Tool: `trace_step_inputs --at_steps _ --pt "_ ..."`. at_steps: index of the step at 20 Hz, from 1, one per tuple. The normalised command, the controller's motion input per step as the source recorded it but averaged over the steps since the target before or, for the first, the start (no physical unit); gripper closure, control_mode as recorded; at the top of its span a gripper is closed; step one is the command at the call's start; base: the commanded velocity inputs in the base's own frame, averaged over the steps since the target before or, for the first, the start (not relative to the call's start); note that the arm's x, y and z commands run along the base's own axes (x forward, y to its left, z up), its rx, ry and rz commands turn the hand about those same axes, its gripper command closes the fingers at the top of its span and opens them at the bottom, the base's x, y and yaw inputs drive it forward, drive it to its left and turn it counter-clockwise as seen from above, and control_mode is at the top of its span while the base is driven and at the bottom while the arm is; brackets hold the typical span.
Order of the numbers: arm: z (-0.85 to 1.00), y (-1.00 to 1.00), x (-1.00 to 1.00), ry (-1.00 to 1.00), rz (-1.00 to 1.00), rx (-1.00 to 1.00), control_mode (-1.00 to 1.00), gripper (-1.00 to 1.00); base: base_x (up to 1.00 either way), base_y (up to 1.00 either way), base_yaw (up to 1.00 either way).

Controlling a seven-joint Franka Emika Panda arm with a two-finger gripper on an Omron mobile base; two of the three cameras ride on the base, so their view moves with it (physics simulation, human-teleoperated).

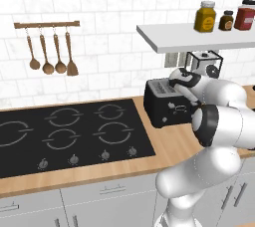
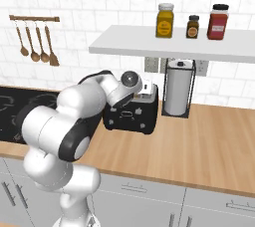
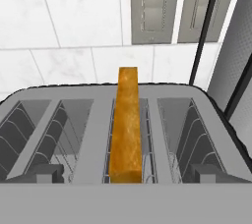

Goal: Start the toaster. Once the lever pops up, take the bread to the plate on the dining counter.

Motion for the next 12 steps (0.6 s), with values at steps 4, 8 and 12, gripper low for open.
trace_step_inputs --at_steps 4,8,12 --pt "0.00 0.00 0.08 0.00 0.00 0.00 -1.00 -1.00 0.00 0.00 0.00" --pt "-0.06 0.00 0.02 0.00 0.00 0.00 -1.00 -1.00 0.00 0.00 0.00" --pt "0.00 0.00 0.00 0.00 0.00 0.00 -1.00 -1.00 0.00 0.00 0.00"
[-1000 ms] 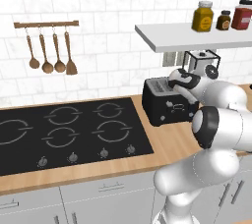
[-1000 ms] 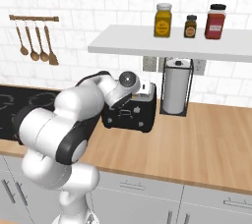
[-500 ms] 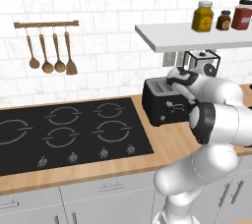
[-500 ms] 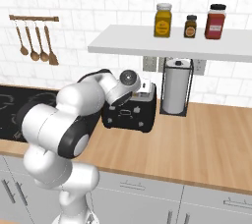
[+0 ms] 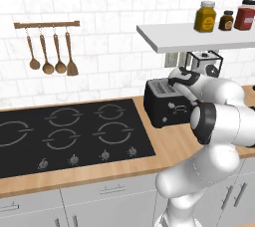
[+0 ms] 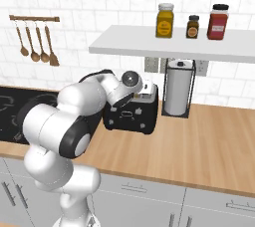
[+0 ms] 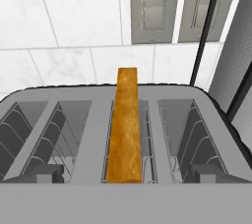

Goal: Start the toaster. Once the lever pops up, take the bread to the plate on the dining counter.

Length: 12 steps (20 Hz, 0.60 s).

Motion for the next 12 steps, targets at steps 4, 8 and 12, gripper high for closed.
trace_step_inputs --at_steps 4,8,12 --pt "0.00 0.00 0.00 0.00 0.00 0.00 -1.00 -1.00 0.00 0.00 0.00" --pt "0.00 0.00 0.00 0.00 0.00 0.00 -1.00 1.00 0.00 0.00 0.00" --pt "0.00 0.00 0.00 0.00 0.00 0.00 -1.00 1.00 0.00 0.00 0.00"
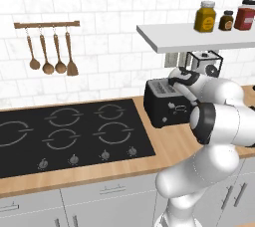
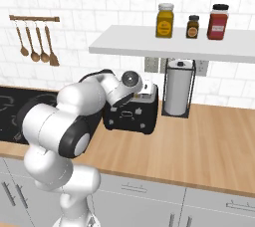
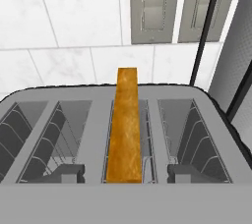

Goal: Start the toaster. Once the lever pops up, take the bread to the plate on the dining counter.

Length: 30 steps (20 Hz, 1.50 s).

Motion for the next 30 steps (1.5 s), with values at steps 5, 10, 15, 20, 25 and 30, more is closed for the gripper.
trace_step_inputs --at_steps 5,10,15,20,25,30 --pt "0.00 0.00 0.00 0.00 0.00 0.00 -1.00 1.00 0.00 0.00 0.00" --pt "0.00 0.00 0.00 0.00 0.00 0.00 -1.00 1.00 0.00 0.00 0.00" --pt "0.01 0.00 -0.05 -0.01 0.00 0.00 -1.00 1.00 0.00 0.00 0.00" --pt "0.33 0.00 -0.06 -0.02 0.00 0.00 -1.00 1.00 0.00 0.00 0.00" --pt "0.52 0.00 -0.02 0.00 0.00 0.00 -1.00 1.00 0.00 0.00 0.00" --pt "0.42 0.10 -0.23 0.00 0.00 0.00 -1.00 1.00 0.00 0.00 0.00"
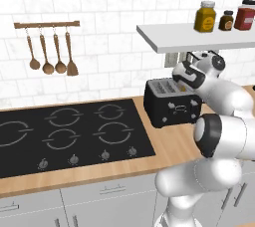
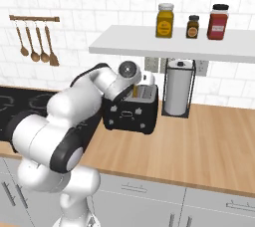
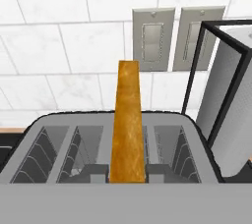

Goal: Start the toaster. Once the lever pops up, take the bread to the plate on the dining counter.

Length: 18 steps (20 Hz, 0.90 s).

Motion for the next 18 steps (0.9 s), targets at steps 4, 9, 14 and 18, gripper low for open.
trace_step_inputs --at_steps 4,9,14,18 --pt "0.29 0.16 -0.53 0.00 0.00 0.00 -1.00 1.00 0.00 0.00 0.00" --pt "0.46 0.25 -0.55 0.00 0.00 0.00 -1.00 1.00 0.00 0.00 0.00" --pt "0.46 0.22 -0.70 0.07 -0.01 0.00 -1.00 1.00 0.00 0.00 0.00" --pt "0.20 0.30 -0.86 0.14 -0.03 0.00 -1.00 1.00 0.00 0.00 0.00"
